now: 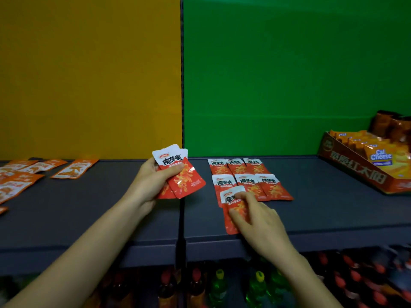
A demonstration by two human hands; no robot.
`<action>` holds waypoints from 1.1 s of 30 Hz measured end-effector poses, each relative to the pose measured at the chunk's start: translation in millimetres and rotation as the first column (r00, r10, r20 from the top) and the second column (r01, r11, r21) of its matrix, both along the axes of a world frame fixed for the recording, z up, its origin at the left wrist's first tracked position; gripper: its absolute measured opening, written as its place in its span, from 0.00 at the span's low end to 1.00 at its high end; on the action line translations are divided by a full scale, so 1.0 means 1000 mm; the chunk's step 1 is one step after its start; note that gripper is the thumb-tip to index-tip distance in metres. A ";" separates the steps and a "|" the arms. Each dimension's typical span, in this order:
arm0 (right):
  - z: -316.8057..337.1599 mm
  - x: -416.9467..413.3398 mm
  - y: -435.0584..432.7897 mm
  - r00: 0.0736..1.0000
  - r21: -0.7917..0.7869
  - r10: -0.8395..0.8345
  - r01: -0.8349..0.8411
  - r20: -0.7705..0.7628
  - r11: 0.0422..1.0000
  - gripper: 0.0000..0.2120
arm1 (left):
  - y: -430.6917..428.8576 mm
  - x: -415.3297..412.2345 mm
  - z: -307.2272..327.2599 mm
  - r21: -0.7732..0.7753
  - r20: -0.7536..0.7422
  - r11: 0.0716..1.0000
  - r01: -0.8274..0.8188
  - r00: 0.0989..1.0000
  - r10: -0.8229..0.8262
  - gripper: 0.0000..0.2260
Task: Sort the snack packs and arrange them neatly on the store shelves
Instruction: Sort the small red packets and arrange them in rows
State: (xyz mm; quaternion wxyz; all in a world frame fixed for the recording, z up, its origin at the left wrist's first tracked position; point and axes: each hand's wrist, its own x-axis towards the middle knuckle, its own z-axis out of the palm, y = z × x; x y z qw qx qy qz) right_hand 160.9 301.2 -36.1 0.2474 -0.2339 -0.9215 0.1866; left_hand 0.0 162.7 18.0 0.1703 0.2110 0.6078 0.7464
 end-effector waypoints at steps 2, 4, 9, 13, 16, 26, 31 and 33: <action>0.002 0.003 0.002 1.000 0.080 0.006 -0.009 0.031 0.997 0.20 | 0.007 0.016 0.000 -0.012 -0.001 1.000 -0.003 1.000 0.003 0.14; 0.006 0.005 0.005 0.996 0.140 0.024 -0.036 0.084 0.989 0.21 | 0.012 0.030 0.000 -0.021 -0.002 1.000 -0.009 1.000 0.009 0.14; 0.015 0.000 0.008 0.967 0.322 -0.024 -0.060 0.253 0.945 0.26 | 0.021 0.052 0.003 -0.051 -0.011 0.998 -0.033 0.999 0.032 0.16; 0.023 -0.003 0.009 0.932 0.371 -0.052 -0.092 0.359 0.924 0.30 | 0.028 0.060 0.006 -0.080 -0.005 0.996 -0.040 0.999 0.040 0.18; 0.035 0.008 0.021 0.949 0.326 -0.026 -0.081 0.313 0.942 0.28 | 0.034 0.065 0.006 -0.073 0.008 0.997 -0.030 0.999 0.031 0.17; 0.035 0.034 0.060 0.985 -0.126 0.165 -0.169 -0.047 0.978 0.21 | 0.086 0.100 0.000 -0.105 0.074 0.992 0.070 0.995 -0.063 0.15; 0.024 0.058 0.090 0.973 -0.249 0.105 -0.156 -0.206 0.956 0.18 | 0.097 0.102 -0.006 -0.193 0.097 0.973 0.128 0.989 -0.111 0.06; 0.020 0.070 0.102 0.973 -0.262 0.020 -0.081 -0.231 0.962 0.19 | 0.098 0.103 -0.008 -0.261 0.001 0.956 0.133 0.990 -0.138 0.04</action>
